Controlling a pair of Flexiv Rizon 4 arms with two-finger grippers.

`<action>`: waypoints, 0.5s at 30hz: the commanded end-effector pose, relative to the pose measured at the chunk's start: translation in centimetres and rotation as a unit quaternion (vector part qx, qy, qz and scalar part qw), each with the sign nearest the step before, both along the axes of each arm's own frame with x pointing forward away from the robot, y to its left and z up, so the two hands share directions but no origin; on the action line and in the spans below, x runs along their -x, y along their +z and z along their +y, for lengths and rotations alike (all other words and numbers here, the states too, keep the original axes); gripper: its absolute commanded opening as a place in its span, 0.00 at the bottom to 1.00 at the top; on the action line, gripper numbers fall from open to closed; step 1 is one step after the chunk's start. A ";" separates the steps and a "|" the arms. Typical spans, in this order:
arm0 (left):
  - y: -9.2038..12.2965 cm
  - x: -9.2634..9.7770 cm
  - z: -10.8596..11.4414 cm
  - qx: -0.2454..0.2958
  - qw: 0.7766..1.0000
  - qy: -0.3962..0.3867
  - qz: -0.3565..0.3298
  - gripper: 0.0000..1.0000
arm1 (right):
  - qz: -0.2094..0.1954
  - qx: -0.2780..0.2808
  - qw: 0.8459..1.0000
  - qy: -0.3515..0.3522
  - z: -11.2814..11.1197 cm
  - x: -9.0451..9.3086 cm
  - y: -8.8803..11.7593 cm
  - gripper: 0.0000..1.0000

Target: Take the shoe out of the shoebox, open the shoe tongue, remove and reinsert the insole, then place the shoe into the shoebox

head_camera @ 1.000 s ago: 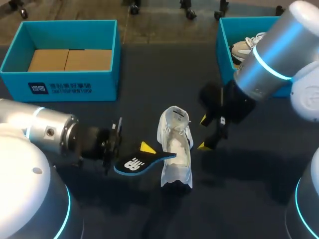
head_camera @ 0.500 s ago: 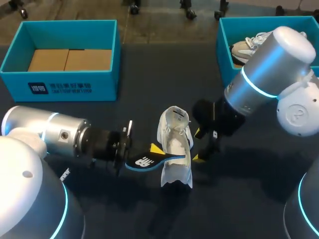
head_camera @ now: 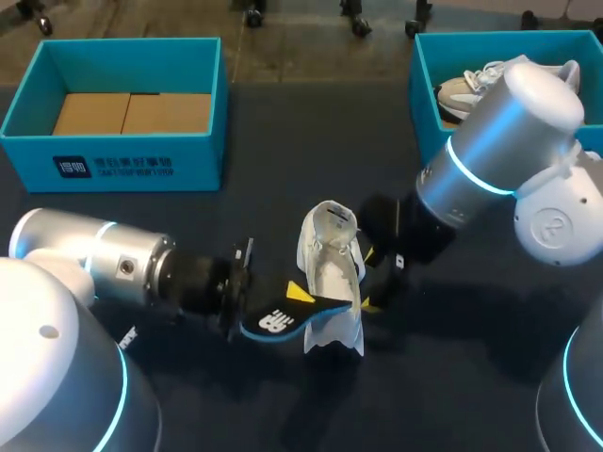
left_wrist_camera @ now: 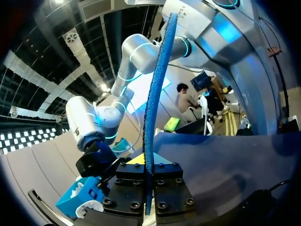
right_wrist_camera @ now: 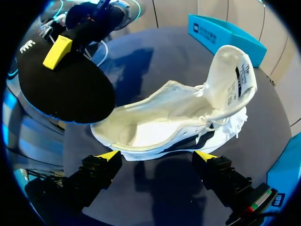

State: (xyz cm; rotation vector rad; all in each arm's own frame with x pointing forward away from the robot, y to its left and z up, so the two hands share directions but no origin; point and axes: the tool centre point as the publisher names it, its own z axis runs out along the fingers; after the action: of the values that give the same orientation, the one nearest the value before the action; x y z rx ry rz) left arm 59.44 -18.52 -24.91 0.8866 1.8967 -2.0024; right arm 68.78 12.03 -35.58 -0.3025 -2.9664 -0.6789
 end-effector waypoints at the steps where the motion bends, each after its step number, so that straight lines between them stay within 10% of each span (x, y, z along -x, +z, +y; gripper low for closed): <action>1: -0.5 0.0 -0.7 0.005 1.000 0.002 -0.006 0.00 | -0.008 0.016 1.000 0.000 -0.1 0.8 0.6 1.00; 15: -1.1 -0.4 -1.4 0.006 0.999 0.013 -0.046 0.00 | -0.005 0.029 0.999 0.015 -0.3 0.8 0.1 1.00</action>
State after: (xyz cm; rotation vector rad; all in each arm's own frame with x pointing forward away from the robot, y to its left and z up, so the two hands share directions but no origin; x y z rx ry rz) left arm 59.79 -19.61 -25.68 0.9322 1.8399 -1.9198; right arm 67.86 11.57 -35.13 -0.2619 -3.0015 -0.5911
